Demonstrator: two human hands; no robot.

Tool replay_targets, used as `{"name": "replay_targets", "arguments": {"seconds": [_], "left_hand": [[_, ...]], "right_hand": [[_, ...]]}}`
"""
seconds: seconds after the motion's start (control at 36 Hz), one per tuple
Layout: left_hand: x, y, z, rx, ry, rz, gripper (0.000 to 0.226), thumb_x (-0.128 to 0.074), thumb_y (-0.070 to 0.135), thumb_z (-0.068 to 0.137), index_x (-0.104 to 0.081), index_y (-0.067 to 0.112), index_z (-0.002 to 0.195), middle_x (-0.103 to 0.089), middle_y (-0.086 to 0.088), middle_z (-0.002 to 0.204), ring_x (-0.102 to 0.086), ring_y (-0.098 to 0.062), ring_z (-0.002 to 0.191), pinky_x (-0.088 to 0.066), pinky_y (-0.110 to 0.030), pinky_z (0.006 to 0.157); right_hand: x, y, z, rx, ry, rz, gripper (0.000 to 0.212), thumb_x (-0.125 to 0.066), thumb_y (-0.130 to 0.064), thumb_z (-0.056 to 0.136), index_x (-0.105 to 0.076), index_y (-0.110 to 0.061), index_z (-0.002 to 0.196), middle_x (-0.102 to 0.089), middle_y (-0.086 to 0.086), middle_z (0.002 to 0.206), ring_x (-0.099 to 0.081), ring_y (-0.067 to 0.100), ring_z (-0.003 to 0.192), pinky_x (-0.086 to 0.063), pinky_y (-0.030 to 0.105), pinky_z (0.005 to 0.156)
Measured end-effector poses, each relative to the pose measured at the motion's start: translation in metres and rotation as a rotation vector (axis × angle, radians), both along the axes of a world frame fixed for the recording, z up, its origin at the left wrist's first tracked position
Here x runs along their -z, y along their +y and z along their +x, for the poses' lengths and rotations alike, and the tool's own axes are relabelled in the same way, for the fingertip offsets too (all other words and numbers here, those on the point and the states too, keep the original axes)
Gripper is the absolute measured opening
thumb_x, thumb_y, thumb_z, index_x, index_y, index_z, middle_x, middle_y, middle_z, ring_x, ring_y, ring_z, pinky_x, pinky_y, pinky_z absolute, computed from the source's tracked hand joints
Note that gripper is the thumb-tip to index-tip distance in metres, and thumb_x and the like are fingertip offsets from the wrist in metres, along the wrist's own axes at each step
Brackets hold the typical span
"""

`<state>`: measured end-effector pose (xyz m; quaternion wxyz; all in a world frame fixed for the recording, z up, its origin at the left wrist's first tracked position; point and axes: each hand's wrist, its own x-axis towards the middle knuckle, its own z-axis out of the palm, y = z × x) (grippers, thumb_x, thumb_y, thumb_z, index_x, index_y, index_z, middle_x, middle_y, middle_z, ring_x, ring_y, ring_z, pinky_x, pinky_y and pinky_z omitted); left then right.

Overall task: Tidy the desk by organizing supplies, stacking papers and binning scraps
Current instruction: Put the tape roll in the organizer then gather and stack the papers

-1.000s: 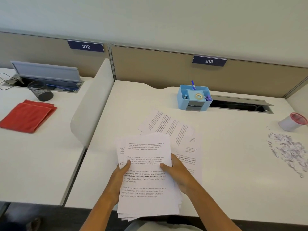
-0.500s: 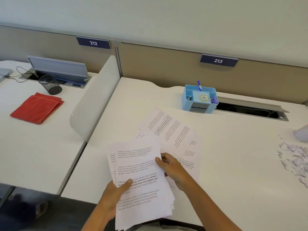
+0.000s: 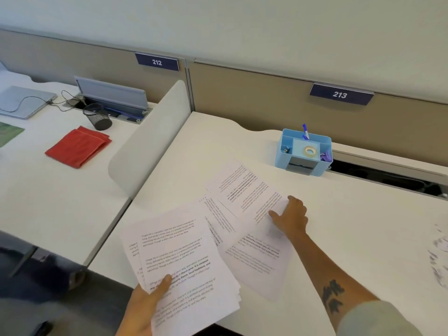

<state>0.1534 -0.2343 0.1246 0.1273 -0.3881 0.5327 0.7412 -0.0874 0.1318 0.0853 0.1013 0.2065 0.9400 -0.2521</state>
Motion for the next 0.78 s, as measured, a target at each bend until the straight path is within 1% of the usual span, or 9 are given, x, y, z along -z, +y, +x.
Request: {"name": "replay_targets", "arguments": {"seconds": [0.08,0.17,0.25,0.33,0.39,0.53,0.61,0.69,0.78], "left_hand": [[0.003,0.0,0.004,-0.032,-0.005,0.003,0.053,-0.089,0.021,0.087,-0.072,0.021,0.137,-0.081,-0.011,0.129,-0.075,-0.043,0.121,-0.053,-0.069,0.11],[0.006,0.006,0.007,-0.064,0.005,0.015,0.058,-0.092,0.024,0.084,-0.072,0.022,0.139,-0.078,-0.012,0.134,-0.074,-0.044,0.123,-0.052,-0.07,0.111],[0.007,0.014,0.009,-0.079,0.023,0.021,0.06,-0.096,0.026,0.083,-0.073,0.024,0.139,-0.077,-0.012,0.136,-0.073,-0.044,0.125,-0.051,-0.07,0.111],[0.008,0.021,0.008,-0.082,0.039,0.011,0.054,-0.088,0.019,0.088,-0.072,0.02,0.139,-0.078,-0.013,0.134,-0.074,-0.044,0.124,-0.05,-0.07,0.112],[0.006,0.026,0.008,-0.081,0.034,0.001,0.05,-0.085,0.017,0.09,-0.071,0.018,0.138,-0.079,-0.014,0.132,-0.075,-0.044,0.122,-0.051,-0.071,0.111],[0.006,0.031,0.004,-0.087,0.037,-0.024,0.052,-0.086,0.018,0.088,-0.072,0.021,0.139,-0.078,-0.014,0.134,-0.074,-0.044,0.123,-0.051,-0.072,0.11],[0.004,0.035,-0.001,-0.083,0.043,-0.024,0.052,-0.084,0.014,0.091,-0.07,0.02,0.14,-0.079,-0.014,0.133,-0.074,-0.044,0.123,-0.052,-0.072,0.11],[0.0,0.037,-0.007,-0.059,0.05,-0.028,0.05,-0.083,0.014,0.091,-0.07,0.021,0.139,-0.079,-0.014,0.131,-0.075,-0.044,0.12,-0.053,-0.072,0.108],[-0.002,0.034,-0.016,-0.028,0.041,-0.045,0.049,-0.083,0.015,0.091,-0.07,0.021,0.138,-0.08,-0.014,0.13,-0.076,-0.044,0.119,-0.054,-0.071,0.107]], "right_hand": [[-0.003,-0.001,-0.007,0.006,-0.057,0.052,0.106,-0.083,-0.058,0.077,-0.027,-0.013,0.155,-0.04,0.011,0.155,-0.036,0.033,0.145,-0.038,0.054,0.111],[0.001,-0.003,-0.011,-0.022,-0.066,0.123,0.106,-0.085,-0.061,0.073,-0.03,-0.012,0.15,-0.044,0.011,0.149,-0.041,0.032,0.139,-0.041,0.053,0.105],[0.004,-0.004,-0.015,-0.02,-0.074,0.142,0.108,-0.086,-0.06,0.071,-0.031,-0.014,0.151,-0.044,0.011,0.149,-0.041,0.032,0.137,-0.041,0.052,0.104],[-0.001,-0.005,-0.021,-0.005,-0.128,0.144,0.108,-0.088,-0.059,0.07,-0.03,-0.015,0.151,-0.042,0.012,0.149,-0.04,0.033,0.139,-0.042,0.052,0.105],[-0.001,-0.006,-0.023,-0.006,-0.142,0.15,0.111,-0.088,-0.058,0.07,-0.027,-0.015,0.152,-0.04,0.013,0.149,-0.039,0.033,0.14,-0.041,0.052,0.107],[0.007,-0.009,-0.016,-0.041,-0.072,0.157,0.11,-0.084,-0.054,0.078,-0.02,-0.01,0.157,-0.044,0.013,0.151,-0.042,0.032,0.139,-0.042,0.052,0.108],[0.01,-0.012,-0.012,-0.075,-0.036,0.173,0.112,-0.08,-0.051,0.083,-0.012,-0.006,0.16,-0.044,0.013,0.152,-0.043,0.031,0.14,-0.04,0.052,0.11],[0.011,-0.014,-0.012,-0.081,-0.033,0.164,0.113,-0.08,-0.048,0.084,-0.009,-0.004,0.161,-0.044,0.014,0.153,-0.044,0.031,0.14,-0.038,0.051,0.112],[0.011,-0.014,-0.014,-0.059,-0.054,0.142,0.118,-0.081,-0.048,0.084,-0.003,-0.006,0.162,-0.039,0.014,0.157,-0.038,0.031,0.146,-0.034,0.053,0.116]]}}
